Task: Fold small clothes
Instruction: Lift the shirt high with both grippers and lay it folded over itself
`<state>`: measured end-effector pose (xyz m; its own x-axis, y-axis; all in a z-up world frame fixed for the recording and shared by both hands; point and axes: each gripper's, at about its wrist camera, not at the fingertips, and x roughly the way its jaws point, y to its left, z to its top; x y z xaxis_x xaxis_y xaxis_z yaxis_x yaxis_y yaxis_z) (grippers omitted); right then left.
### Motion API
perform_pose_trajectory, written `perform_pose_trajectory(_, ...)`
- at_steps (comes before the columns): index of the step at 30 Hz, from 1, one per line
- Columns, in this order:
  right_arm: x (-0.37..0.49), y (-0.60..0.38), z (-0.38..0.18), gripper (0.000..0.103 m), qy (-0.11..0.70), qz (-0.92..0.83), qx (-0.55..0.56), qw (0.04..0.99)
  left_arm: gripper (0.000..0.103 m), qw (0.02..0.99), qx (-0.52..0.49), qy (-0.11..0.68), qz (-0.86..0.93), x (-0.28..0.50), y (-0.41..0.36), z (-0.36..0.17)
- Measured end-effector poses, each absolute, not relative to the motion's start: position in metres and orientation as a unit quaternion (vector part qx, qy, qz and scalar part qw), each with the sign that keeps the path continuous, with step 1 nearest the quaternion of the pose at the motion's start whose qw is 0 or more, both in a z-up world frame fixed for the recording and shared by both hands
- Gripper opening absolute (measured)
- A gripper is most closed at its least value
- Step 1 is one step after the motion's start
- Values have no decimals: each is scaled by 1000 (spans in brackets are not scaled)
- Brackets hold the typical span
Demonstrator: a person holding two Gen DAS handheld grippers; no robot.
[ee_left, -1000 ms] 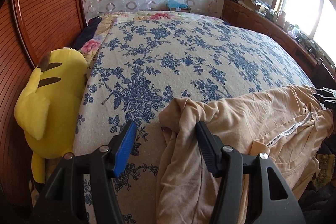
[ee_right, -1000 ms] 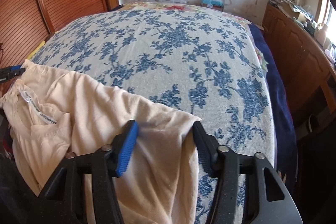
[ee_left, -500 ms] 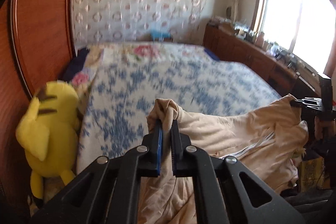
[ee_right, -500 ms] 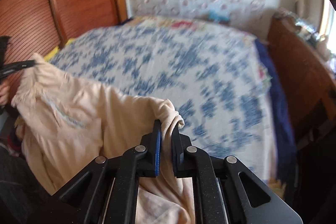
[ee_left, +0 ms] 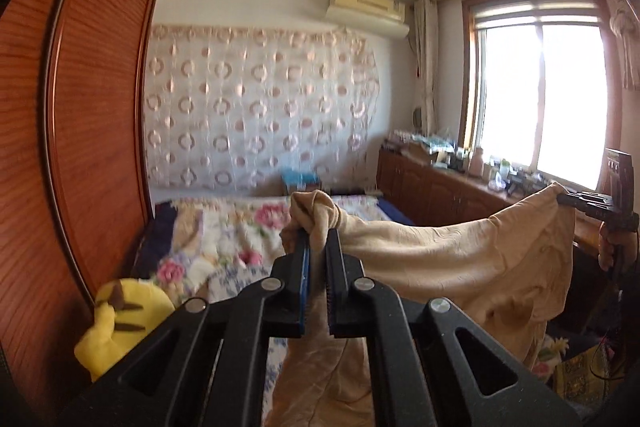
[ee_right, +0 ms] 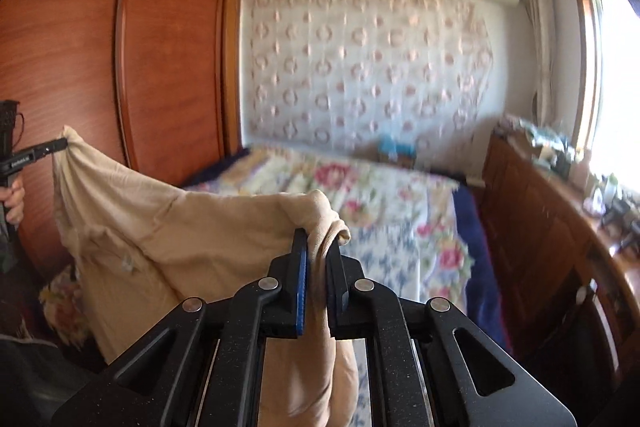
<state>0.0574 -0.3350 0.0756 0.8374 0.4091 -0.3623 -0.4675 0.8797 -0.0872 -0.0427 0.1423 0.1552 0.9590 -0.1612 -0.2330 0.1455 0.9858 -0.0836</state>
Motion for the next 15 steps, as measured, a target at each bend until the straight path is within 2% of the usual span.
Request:
perform_pose_trajectory(5, 44, -337, 125, 5, 123, 234, -89, 960, 4, 994, -23, 72, -78, -54, 147, 192)
perform_pose_trajectory(15, 17, -330, 188, 5, 62, 230, -113, 965, 4, 998, -12, 0, -56, -75, 163, 242)
